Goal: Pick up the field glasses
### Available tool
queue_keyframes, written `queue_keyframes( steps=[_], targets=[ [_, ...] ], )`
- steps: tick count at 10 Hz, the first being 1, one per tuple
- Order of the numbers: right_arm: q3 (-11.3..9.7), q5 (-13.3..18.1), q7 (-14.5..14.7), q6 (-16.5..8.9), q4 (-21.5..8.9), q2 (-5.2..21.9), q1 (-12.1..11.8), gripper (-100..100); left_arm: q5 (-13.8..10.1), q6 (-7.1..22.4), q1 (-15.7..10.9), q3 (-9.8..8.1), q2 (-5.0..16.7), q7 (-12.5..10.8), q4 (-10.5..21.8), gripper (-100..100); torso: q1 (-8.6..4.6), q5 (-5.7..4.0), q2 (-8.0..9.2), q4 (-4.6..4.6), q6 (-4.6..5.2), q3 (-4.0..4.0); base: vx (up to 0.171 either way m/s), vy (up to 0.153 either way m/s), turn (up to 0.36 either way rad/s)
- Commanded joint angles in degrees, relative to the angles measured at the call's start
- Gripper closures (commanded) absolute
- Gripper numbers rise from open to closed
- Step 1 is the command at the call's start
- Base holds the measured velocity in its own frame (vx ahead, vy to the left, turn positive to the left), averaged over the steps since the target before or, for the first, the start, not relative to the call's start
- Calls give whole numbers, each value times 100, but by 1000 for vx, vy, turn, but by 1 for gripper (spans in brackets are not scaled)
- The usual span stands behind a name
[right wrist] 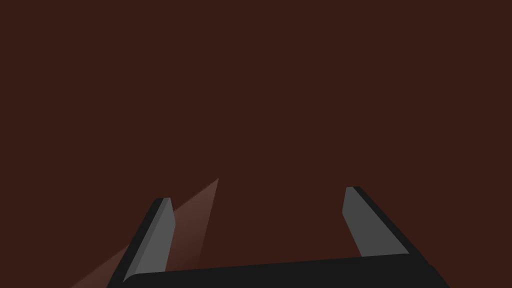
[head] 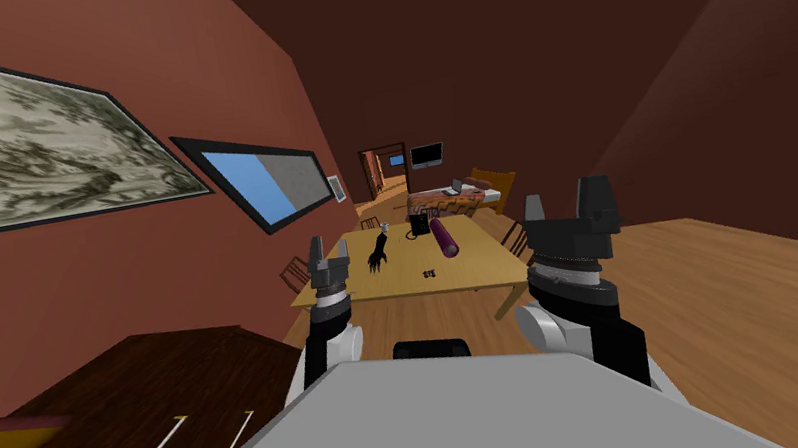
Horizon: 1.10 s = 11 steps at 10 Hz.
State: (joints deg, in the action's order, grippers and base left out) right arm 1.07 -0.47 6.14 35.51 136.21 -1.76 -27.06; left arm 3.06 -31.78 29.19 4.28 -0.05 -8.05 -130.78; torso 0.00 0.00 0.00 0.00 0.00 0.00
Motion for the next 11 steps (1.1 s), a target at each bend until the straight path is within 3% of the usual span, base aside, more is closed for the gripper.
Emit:
queue_keyframes(
  steps=[1,6,11],
  targets=[
    [0,0,0,0,0,0,0,0,-23,53,-43,10,174,-20,75,-100,0,0,0,0,0,0,2,-2,-22],
    [0,0,0,0,0,0,0,0,-205,463,-377,88,654,-180,626,-100,0,0,-4,-1,1,-3,6,-4,-56],
    [0,0,0,0,0,0,0,0,-443,989,-805,193,818,-395,1263,-100,-1,0,-4,-1,0,-2,7,-4,-70]
  ],
)
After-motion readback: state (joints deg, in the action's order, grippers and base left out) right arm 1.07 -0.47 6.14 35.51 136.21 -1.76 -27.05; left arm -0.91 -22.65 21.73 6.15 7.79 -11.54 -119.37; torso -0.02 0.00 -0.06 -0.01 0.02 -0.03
